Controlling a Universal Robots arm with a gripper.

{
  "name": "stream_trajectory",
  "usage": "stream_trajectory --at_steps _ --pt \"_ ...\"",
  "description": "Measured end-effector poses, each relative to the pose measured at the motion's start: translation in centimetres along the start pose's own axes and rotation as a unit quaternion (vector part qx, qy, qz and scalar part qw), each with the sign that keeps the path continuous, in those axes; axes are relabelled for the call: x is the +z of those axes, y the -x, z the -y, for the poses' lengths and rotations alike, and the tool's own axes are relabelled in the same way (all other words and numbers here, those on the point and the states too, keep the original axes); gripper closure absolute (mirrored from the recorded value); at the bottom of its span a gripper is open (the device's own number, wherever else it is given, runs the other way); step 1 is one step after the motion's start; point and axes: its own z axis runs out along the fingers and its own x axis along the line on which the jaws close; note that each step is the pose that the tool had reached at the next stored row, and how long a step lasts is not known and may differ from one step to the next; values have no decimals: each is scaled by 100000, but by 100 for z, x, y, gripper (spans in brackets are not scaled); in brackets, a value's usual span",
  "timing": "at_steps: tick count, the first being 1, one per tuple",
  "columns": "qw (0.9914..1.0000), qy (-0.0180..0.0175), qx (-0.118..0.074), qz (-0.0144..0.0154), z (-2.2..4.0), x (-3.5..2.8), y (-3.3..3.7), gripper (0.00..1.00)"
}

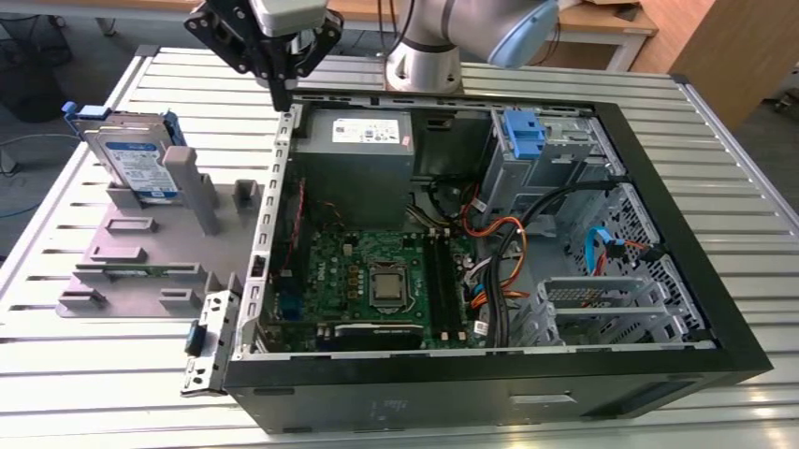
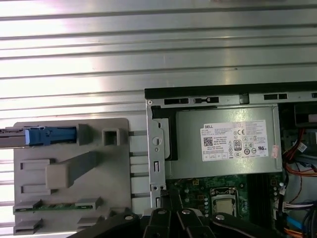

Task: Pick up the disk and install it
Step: 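Reach for the disk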

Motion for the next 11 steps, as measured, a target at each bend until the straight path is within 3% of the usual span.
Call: stream_trajectory --at_steps 11 --pt "100000 0 2 0 17 7 -221 89"
